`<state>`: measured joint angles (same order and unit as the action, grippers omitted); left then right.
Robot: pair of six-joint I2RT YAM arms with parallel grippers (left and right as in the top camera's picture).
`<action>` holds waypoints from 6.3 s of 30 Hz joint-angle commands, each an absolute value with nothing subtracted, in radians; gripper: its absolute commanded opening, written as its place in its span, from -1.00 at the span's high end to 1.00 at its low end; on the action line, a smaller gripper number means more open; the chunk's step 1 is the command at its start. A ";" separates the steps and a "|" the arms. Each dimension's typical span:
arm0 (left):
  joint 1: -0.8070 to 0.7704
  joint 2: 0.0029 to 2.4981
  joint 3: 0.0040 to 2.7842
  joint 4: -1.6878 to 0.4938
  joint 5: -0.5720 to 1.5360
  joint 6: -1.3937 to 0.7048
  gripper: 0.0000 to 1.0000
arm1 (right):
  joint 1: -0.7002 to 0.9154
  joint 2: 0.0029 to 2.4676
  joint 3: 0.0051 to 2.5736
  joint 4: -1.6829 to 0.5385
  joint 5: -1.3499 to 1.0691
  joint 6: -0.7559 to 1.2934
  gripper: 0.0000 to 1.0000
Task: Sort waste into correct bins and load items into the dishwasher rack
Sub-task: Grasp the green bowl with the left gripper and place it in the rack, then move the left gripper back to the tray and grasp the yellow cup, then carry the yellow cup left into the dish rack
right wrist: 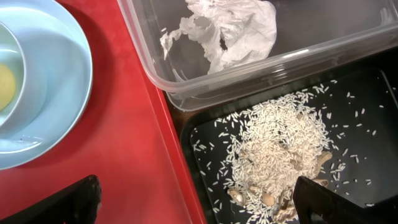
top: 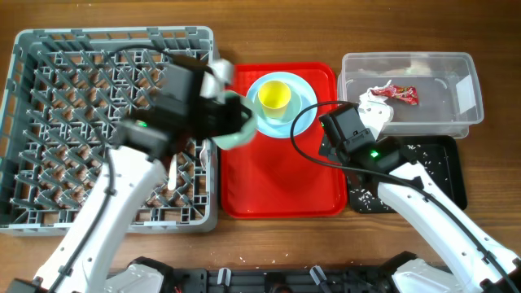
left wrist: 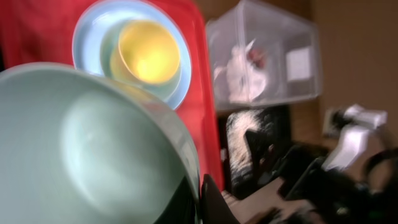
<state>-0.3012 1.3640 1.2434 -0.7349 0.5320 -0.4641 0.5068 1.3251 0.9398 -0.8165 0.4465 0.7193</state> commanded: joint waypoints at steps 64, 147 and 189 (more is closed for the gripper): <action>0.030 1.834 1.291 0.686 1.165 -1.443 -0.98 | 0.503 1.332 0.950 -0.815 0.462 0.736 -0.99; -0.493 1.496 1.715 -1.103 0.172 -0.377 0.92 | 0.503 1.332 0.950 -0.815 0.463 0.735 -0.99; 0.548 1.938 1.294 -1.235 1.263 0.214 0.91 | 0.503 1.332 0.950 -0.815 0.463 0.736 -1.00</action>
